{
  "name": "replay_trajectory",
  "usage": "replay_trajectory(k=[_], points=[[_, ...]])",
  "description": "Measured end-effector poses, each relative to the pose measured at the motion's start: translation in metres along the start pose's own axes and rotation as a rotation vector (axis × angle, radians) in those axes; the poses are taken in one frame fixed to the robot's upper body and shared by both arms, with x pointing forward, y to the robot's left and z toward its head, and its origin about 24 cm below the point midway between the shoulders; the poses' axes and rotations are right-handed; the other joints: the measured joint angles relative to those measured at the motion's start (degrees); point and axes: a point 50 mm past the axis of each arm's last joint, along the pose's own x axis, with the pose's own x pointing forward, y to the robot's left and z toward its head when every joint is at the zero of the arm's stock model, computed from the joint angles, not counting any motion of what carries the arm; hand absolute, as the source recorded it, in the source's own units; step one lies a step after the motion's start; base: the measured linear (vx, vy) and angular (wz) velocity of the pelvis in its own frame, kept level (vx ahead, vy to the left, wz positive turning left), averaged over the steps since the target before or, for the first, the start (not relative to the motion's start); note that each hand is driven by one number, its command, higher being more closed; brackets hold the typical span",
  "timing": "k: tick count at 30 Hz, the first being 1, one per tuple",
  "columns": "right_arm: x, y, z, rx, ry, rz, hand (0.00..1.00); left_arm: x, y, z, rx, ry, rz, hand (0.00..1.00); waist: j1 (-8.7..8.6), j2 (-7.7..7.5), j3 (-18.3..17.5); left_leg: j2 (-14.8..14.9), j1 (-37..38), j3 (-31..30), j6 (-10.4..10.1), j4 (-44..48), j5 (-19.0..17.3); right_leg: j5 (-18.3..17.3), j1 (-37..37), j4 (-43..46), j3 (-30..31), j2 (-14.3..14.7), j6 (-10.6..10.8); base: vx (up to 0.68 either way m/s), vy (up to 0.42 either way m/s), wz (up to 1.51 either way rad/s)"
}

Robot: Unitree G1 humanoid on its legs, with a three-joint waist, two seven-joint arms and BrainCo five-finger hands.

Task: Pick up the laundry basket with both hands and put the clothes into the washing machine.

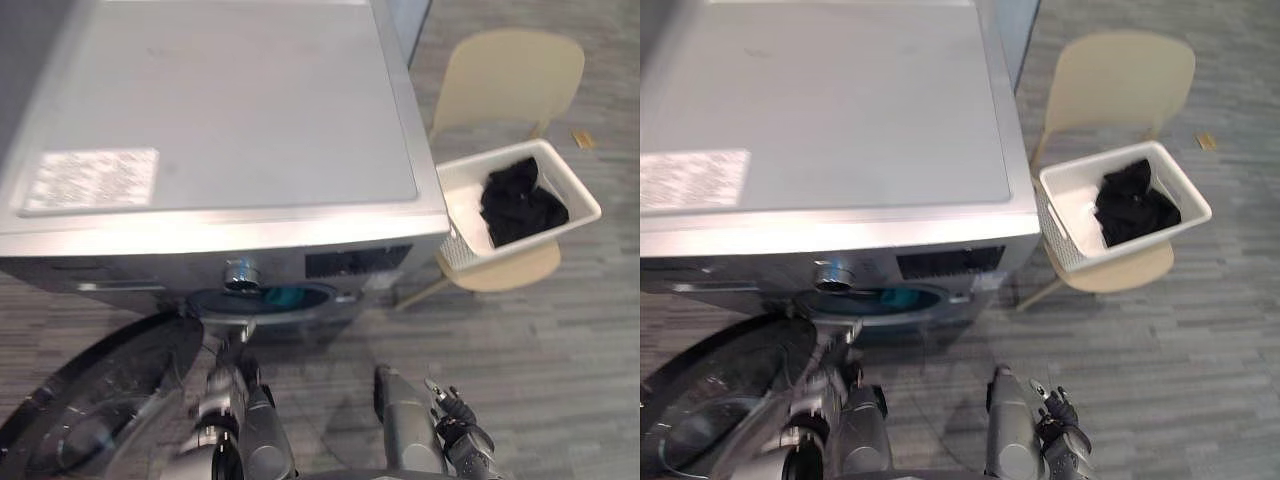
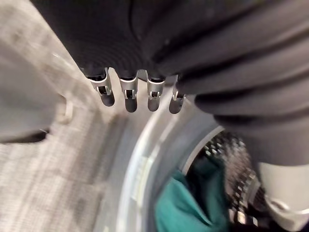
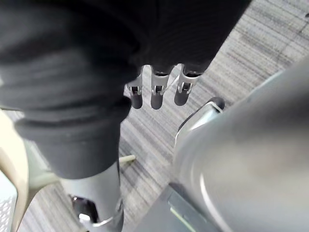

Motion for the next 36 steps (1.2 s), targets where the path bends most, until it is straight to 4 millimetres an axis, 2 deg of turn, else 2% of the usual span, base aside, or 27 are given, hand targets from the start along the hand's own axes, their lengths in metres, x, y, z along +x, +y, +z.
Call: replay_trajectory(k=[1,3,4,6,9,11,15,17,20,23,24,25,26,27,28,29,30,31,32,33,34,36], points=[[-0.001,-0.004,-0.004,0.014,0.012,-0.017,0.0,-0.004,0.008,-0.022,-0.002,0.055,0.015,0.0,0.39,0.41,-1.9,-0.9,1.6,0.2,-0.3,-3.3,1.6,1.2,2.3,-3.7,-1.1,-0.8,0.2,0.17,0.025,0.29],[-0.002,-0.012,-0.011,0.033,0.038,-0.044,0.0,-0.008,0.018,-0.042,0.022,0.108,0.021,0.0,0.78,0.75,-4.0,-2.2,4.2,0.4,-0.3,-8.1,3.6,2.9,5.5,-8.5,-2.3,-1.8,0.4,0.16,0.029,0.32],[-0.005,-0.022,-0.019,0.072,0.069,-0.083,0.0,-0.014,0.031,-0.063,0.007,0.164,0.047,0.0,0.75,0.82,-6.2,-3.9,7.4,0.7,-0.3,-13.5,5.8,4.6,9.1,-13.4,-3.5,-3.0,0.6,0.17,0.026,0.31],[-0.01,-0.039,-0.032,0.123,0.112,-0.147,0.0,-0.024,0.045,-0.087,-0.04,0.233,0.089,0.0,0.76,0.89,-9.3,-5.6,11.0,1.3,-0.3,-20.2,8.4,6.7,12.6,-19.0,-4.8,-4.1,0.8,0.2,0.009,0.22],[-0.02,-0.062,-0.047,0.196,0.167,-0.232,0.0,-0.034,0.06,-0.108,-0.072,0.286,0.12,0.0,0.74,1.14,-12.7,-7.4,16.3,1.3,-0.8,-29.4,12.5,8.3,16.9,-24.6,-6.7,-4.7,0.9,0.18,-0.001,0.19],[-0.026,-0.073,-0.056,0.206,0.205,-0.278,0.0,-0.035,0.06,-0.111,-0.064,0.3,0.111,0.0,0.66,1.64,-13.5,-7.7,19.6,0.2,-1.2,-34.4,14.6,8.3,19.8,-26.6,-8.5,-4.5,0.9,0.15,-0.041,0.25],[-0.03,-0.083,-0.062,0.173,0.244,-0.304,0.0,-0.032,0.055,-0.107,0.029,0.286,0.053,0.0,0.2,1.81,-13.6,-7.7,21.6,-1.9,-1.3,-35.6,15.0,8.3,23.4,-27.4,-11.2,-4.2,0.9,0.06,-0.022,0.31],[-0.028,-0.078,-0.06,0.119,0.253,-0.278,0.0,-0.03,0.053,-0.1,0.104,0.263,0.025,0.0,-1.06,1.42,-13.0,-7.6,21.4,-4.4,-1.4,-35.0,15.2,8.0,25.2,-27.3,-13.8,-4.1,0.6,0.0,-0.025,0.56],[-0.025,-0.071,-0.059,0.067,0.258,-0.25,0.0,-0.027,0.051,-0.095,0.15,0.239,0.005,0.0,-1.13,1.77,-12.3,-6.7,19.9,-6.4,-1.6,-33.0,15.1,7.1,26.2,-27.2,-15.6,-3.2,-0.2,-0.06,-0.048,0.4],[-0.015,-0.054,-0.049,0.014,0.24,-0.196,0.0,-0.025,0.047,-0.085,0.116,0.192,-0.002,0.0,-0.86,2.34,-10.5,-4.3,15.6,-8.5,-1.9,-26.7,14.7,5.4,26.1,-26.7,-17.3,-0.6,-2.2,-0.17,-0.077,0.37],[-0.012,-0.051,-0.043,-0.014,0.23,-0.181,0.0,-0.024,0.045,-0.084,0.096,0.184,-0.005,0.0,-0.84,2.39,-9.7,-4.0,13.8,-7.7,-1.2,-23.1,15.2,5.0,26.2,-26.1,-17.5,-0.4,-2.0,-0.25,-0.072,0.17],[-0.007,-0.048,-0.032,-0.05,0.205,-0.168,0.0,-0.024,0.044,-0.082,0.09,0.18,-0.009,0.0,-0.43,2.51,-9.2,-4.1,12.5,-6.0,0.8,-20.2,16.6,5.2,26.4,-26.1,-17.3,-0.5,-2.3,-0.19,-0.06,0.14],[-0.004,-0.044,-0.026,-0.067,0.19,-0.156,0.0,-0.024,0.042,-0.084,0.08,0.184,-0.012,0.0,-0.45,2.37,-8.7,-4.0,12.2,-4.4,1.4,-18.9,16.4,5.3,26.5,-26.1,-17.1,-0.6,-2.6,-0.18,-0.04,0.05],[-0.002,-0.045,-0.019,-0.076,0.171,-0.157,0.0,-0.025,0.039,-0.085,0.071,0.187,-0.017,0.0,-0.42,3.16,-8.5,-4.2,11.3,-4.0,1.5,-15.6,14.7,5.4,26.5,-26.0,-17.1,-0.7,-2.7,-0.12,0.029,-0.19],[0.002,-0.043,-0.008,-0.086,0.141,-0.156,0.0,-0.026,0.034,-0.087,0.053,0.19,-0.025,0.0,0.06,4.57,-8.2,-6.8,9.6,-4.6,0.3,-6.7,9.6,5.7,25.8,-25.6,-15.6,-1.0,-3.0,-0.14,0.098,-0.6],[0.004,-0.038,-0.003,-0.09,0.125,-0.14,0.0,-0.028,0.032,-0.092,0.049,0.198,-0.028,0.0,0.88,5.47,-8.4,-10.2,9.6,-4.9,0.4,-1.8,5.3,6.3,24.8,-25.9,-12.7,-1.1,-3.6,-0.14,0.177,-0.78],[0.005,-0.034,-0.003,-0.094,0.122,-0.125,0.0,-0.029,0.033,-0.093,0.048,0.202,-0.027,0.0,0.79,5.94,-8.5,-10.9,9.9,-4.9,1.1,-1.7,4.0,6.6,24.6,-26.4,-11.2,-0.6,-3.9,-0.08,0.158,-0.86],[0.005,-0.026,-0.007,-0.094,0.125,-0.101,0.0,-0.031,0.033,-0.097,0.035,0.215,-0.021,0.0,0.86,6.1,-8.8,-10.5,11.6,-5.2,0.7,-5.6,1.6,7.1,23.6,-27.3,-8.7,1.0,-3.8,-0.03,0.143,-0.81],[0.005,-0.015,-0.012,-0.099,0.13,-0.067,0.0,-0.032,0.033,-0.1,0.02,0.226,-0.016,0.0,0.76,6.33,-9.6,-10.6,13.7,-4.5,4.2,-11.7,-1.4,8.2,21.7,-28.0,-6.5,1.9,-4.8,0.0,0.058,-0.82],[0.005,-0.009,-0.016,-0.095,0.136,-0.049,0.0,-0.031,0.034,-0.098,0.007,0.225,-0.008,0.0,0.86,5.52,-9.5,-10.8,13.5,-3.5,4.3,-12.1,-1.0,9.0,20.9,-28.3,-5.2,1.7,-5.2,0.0,0.105,-0.91],[0.004,0.0,-0.024,-0.084,0.153,-0.024,0.0,-0.029,0.034,-0.095,-0.003,0.217,-0.003,0.0,1.09,4.04,-10.0,-10.7,13.5,-1.0,5.3,-13.5,-0.1,11.3,19.6,-28.7,-3.8,1.9,-6.1,0.01,0.063,-0.75],[0.001,0.007,-0.031,-0.102,0.16,0.005,0.0,-0.029,0.037,-0.094,0.037,0.213,-0.001,0.0,0.83,3.81,-10.5,-10.6,14.0,1.9,5.5,-15.3,0.3,12.7,18.4,-29.3,-2.8,1.8,-5.9,0.0,0.042,-0.84]])
